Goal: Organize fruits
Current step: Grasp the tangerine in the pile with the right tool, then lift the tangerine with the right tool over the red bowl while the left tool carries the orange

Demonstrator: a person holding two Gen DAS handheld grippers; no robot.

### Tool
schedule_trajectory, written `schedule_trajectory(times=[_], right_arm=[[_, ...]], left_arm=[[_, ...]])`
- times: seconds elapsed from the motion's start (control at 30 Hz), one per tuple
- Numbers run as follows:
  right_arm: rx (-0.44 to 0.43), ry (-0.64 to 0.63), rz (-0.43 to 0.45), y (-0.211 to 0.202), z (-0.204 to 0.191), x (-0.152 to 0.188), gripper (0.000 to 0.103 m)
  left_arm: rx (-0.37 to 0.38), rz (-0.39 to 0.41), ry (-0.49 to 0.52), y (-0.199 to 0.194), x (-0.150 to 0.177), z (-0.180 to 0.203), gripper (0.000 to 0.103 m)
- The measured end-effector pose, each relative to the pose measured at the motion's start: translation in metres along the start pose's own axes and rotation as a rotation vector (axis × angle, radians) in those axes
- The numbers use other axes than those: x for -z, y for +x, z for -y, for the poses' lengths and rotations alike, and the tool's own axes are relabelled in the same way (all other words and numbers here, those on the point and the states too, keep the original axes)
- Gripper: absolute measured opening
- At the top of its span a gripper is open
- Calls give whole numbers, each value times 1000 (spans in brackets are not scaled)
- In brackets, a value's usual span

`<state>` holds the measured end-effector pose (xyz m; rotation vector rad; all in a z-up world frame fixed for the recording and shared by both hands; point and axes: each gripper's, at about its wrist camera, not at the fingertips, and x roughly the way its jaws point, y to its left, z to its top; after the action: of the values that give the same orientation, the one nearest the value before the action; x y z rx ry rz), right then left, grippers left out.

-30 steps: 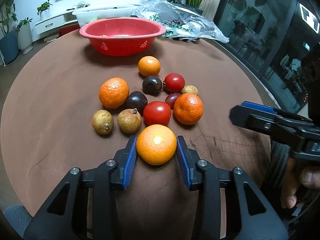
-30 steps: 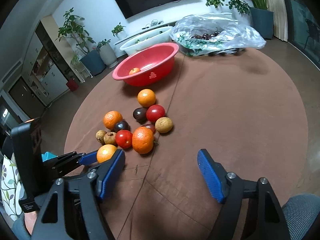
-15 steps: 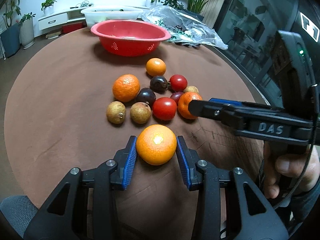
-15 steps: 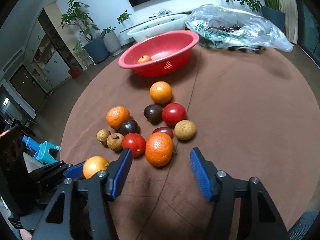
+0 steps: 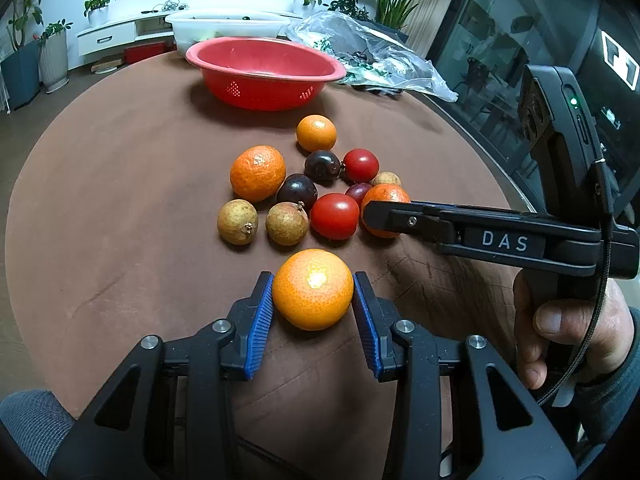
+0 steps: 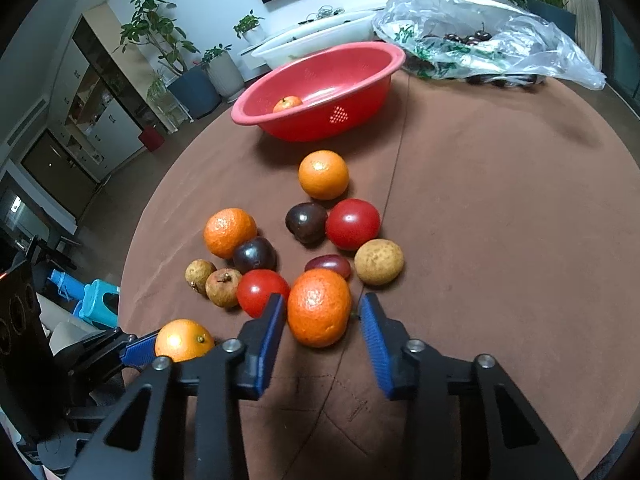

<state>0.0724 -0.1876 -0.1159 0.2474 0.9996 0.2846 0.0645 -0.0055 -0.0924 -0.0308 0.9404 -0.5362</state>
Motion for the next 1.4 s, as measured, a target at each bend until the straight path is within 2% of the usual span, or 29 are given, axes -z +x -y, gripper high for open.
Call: schedule_trajectory(times=[0.53,0.97,1.23,1.4], right_arm=[[-23,33,19,-15,10,11,36],[-36,82,56,-39,28,15,36],[-14,126,100,-59,52,4,36],[-3,156,142,-74,70,-16,36]], left_arm=[[2,4,-4,0,1,-2,37],[5,31,-37,-15,-8,-17,37],[-11,71,-70,-30,-34,-43,37],[-34,105,-38,-38,-72,-52,37]])
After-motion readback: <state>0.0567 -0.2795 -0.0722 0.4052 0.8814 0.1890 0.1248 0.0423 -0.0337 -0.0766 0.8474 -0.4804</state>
